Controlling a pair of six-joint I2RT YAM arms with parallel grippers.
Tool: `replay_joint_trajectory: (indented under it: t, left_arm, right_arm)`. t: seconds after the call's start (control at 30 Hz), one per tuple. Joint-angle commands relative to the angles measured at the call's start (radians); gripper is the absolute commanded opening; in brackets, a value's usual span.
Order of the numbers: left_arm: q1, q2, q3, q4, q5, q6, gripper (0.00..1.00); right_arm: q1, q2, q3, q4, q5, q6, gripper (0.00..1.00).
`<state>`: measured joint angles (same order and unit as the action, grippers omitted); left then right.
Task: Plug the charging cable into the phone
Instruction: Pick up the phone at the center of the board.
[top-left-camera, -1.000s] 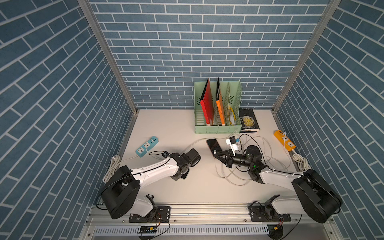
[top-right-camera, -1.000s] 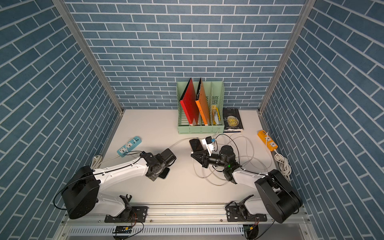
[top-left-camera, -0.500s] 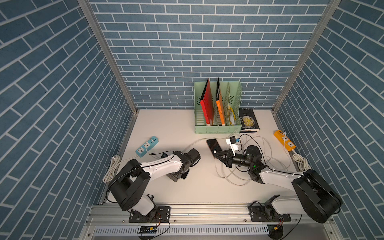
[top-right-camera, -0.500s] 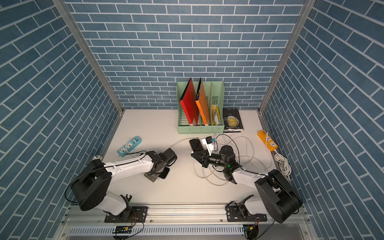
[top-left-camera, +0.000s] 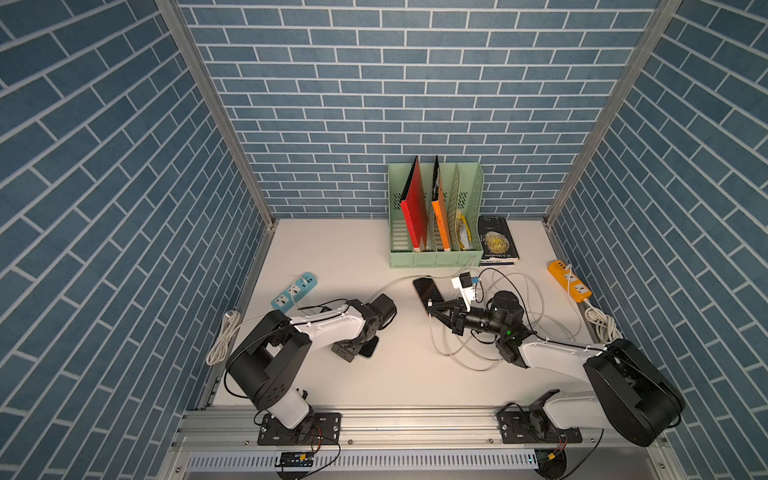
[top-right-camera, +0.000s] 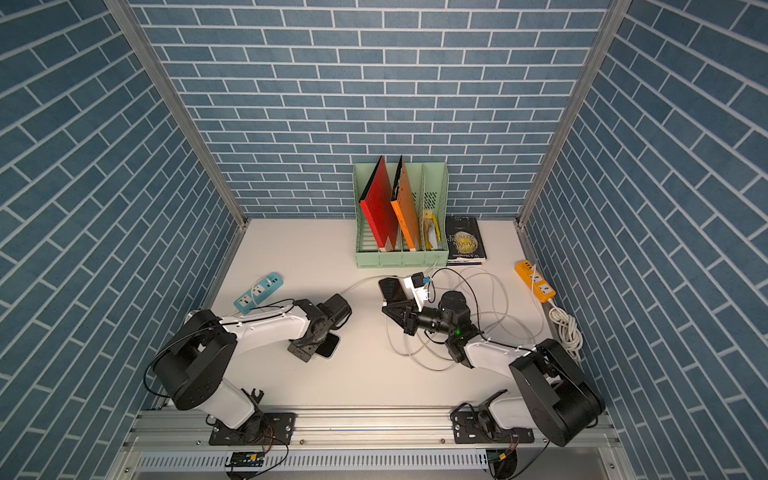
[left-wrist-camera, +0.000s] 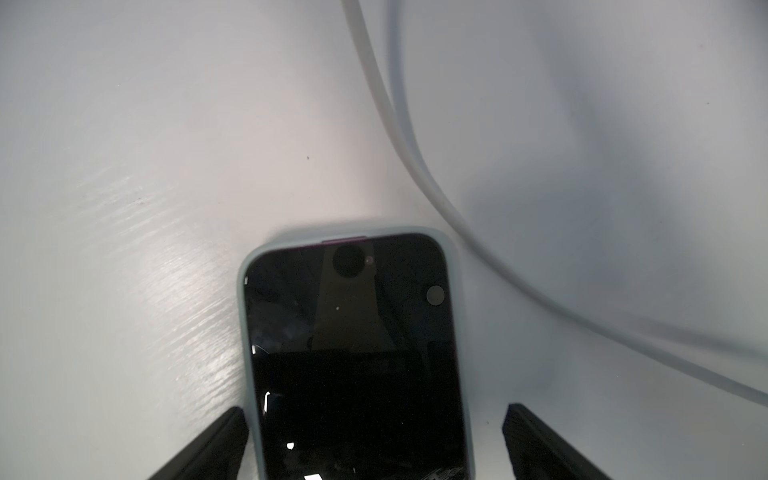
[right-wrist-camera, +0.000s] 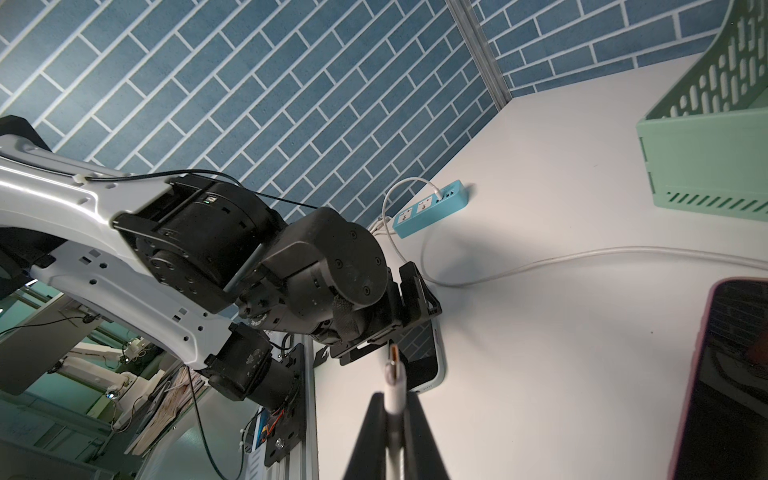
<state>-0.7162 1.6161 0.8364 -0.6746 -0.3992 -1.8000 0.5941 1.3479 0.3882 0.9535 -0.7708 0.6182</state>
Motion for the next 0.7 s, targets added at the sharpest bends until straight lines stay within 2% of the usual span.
replay_joint_trajectory:
  t: [0.0, 0.4, 0.5, 0.67]
  left_arm:
    - [0.010, 0.043, 0.007, -0.015, 0.005, 0.004, 1.00]
    - [0.015, 0.185, 0.036, -0.018, 0.035, 0.029, 0.98]
    - [0.014, 0.196, 0.036, -0.018, 0.037, 0.034, 0.91]
    - [0.015, 0.206, 0.054, -0.042, 0.021, 0.048, 0.70]
  right_arm:
    - [0.007, -0.008, -0.001, -0.010, 0.010, -0.052, 0.00]
    - [0.013, -0.018, 0.004, -0.044, 0.029, -0.080, 0.00]
    - [0.014, -0.020, 0.003, -0.044, 0.031, -0.080, 0.00]
    - [0.016, -0.020, 0.003, -0.045, 0.034, -0.081, 0.00]
